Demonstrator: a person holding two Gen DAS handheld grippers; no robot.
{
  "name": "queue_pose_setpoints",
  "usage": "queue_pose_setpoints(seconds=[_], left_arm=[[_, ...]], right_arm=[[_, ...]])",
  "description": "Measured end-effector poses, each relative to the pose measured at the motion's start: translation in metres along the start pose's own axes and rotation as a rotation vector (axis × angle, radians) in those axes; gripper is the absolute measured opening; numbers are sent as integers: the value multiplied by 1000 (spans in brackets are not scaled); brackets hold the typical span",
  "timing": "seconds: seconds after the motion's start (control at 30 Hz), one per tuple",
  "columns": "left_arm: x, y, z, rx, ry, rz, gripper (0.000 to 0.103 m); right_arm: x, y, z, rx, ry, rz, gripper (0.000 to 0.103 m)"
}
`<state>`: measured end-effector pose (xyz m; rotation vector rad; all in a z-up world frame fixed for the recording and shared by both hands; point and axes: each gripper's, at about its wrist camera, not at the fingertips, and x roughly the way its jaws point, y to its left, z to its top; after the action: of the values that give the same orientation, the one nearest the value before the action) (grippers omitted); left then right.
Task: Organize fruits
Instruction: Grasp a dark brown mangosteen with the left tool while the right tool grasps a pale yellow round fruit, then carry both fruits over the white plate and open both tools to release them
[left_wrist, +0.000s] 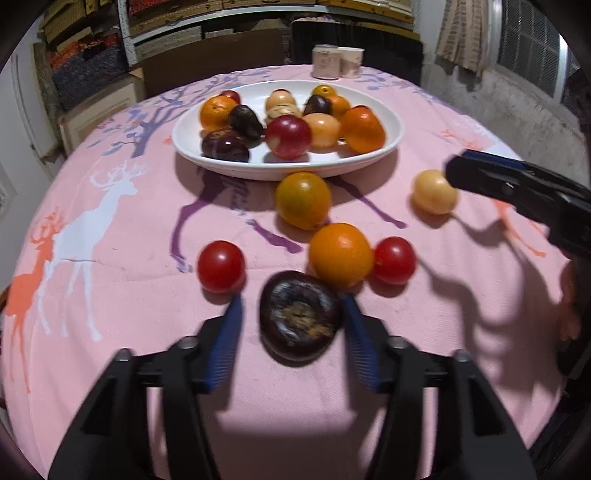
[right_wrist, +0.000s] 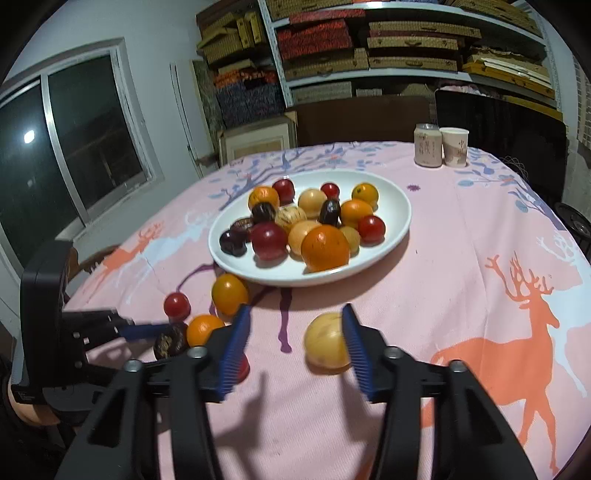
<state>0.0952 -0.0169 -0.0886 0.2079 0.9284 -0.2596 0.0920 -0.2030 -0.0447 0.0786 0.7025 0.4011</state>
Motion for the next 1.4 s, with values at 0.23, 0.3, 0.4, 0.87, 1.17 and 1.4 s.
queue_pose_setpoints(seconds=[0.23, 0.3, 0.4, 0.87, 1.17, 1.4], left_arm=[[-2, 3, -1, -6, -13, -82, 42], [-6, -4, -6, 17, -19, -102, 42], [-13, -4, -11, -4, -26, -139, 42], [-31, 13, -17, -62, -58, -134, 42], [-71, 23, 26, -63, -201, -128, 42], [-49, 38, 108, -101, -227, -119, 42]], right_arm=[[17, -17, -9, 31, 147, -13, 64], [18, -18, -10, 30, 160, 2, 65], [22, -12, -9, -5, 177, 22, 75], [27, -11, -1, -40, 158, -44, 41], [-16, -23, 21, 7, 0, -16, 41], [-9, -18, 92, -17, -114, -37, 41]])
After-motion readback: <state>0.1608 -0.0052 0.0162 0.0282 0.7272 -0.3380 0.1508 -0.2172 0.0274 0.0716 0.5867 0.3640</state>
